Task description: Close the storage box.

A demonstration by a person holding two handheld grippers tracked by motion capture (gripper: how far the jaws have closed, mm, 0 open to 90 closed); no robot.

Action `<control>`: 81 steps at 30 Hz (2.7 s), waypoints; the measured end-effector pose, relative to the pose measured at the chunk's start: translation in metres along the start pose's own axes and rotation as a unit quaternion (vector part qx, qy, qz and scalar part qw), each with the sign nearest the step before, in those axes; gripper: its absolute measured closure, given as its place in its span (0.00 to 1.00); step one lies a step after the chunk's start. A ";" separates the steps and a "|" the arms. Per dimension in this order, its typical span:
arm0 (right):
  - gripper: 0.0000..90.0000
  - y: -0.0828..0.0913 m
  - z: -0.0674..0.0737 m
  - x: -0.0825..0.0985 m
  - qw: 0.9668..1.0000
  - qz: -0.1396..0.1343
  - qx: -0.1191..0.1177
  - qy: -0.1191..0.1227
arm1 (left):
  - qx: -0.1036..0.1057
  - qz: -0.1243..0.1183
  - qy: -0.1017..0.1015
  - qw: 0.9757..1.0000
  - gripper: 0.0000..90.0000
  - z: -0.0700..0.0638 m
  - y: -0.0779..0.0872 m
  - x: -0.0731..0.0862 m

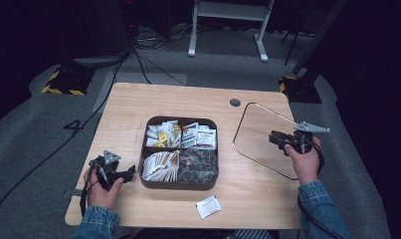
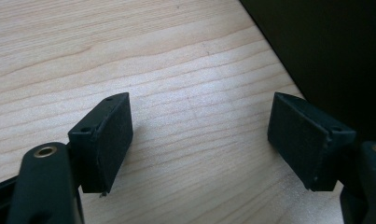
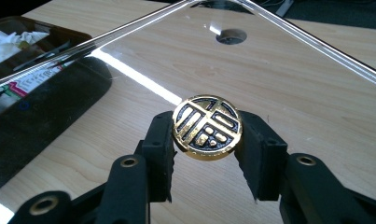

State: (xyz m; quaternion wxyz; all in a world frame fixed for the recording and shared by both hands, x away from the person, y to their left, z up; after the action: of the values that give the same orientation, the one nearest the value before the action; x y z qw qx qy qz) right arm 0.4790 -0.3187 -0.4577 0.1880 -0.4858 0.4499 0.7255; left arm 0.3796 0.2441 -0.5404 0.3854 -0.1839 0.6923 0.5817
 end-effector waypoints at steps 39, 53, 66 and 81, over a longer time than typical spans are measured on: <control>0.66 -0.051 0.160 -0.061 0.990 0.034 -0.106 0.087 | 0.017 0.005 -0.013 1.000 0.20 0.000 -0.006 -0.004; 0.65 -0.081 0.202 -0.075 0.985 0.043 -0.125 0.114 | 0.017 0.005 -0.013 1.000 0.20 0.000 -0.006 -0.004; 0.65 -0.116 0.238 -0.068 0.981 0.057 -0.132 0.132 | 0.018 0.005 -0.014 1.000 0.20 0.000 -0.006 -0.005; 0.65 -0.141 0.259 -0.048 0.980 0.078 -0.120 0.139 | 0.019 0.005 -0.015 1.000 0.20 0.000 -0.006 -0.005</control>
State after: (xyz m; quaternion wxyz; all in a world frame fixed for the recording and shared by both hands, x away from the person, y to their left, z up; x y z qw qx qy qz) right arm 0.4625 -0.0204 -0.4504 0.0071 -0.5642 0.4176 0.7122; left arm 0.3868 0.2420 -0.5409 0.3961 -0.1642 0.6983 0.5731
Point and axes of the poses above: each handheld gripper's, and its own axes: y roughly backward along the jaws, x roughly out of its underside, z roughly to its left, the point moved 5 cm from there along -y, roughly forward along the jaws, and after that the axes turned 4 degrees about -z, right-handed, at the moved point
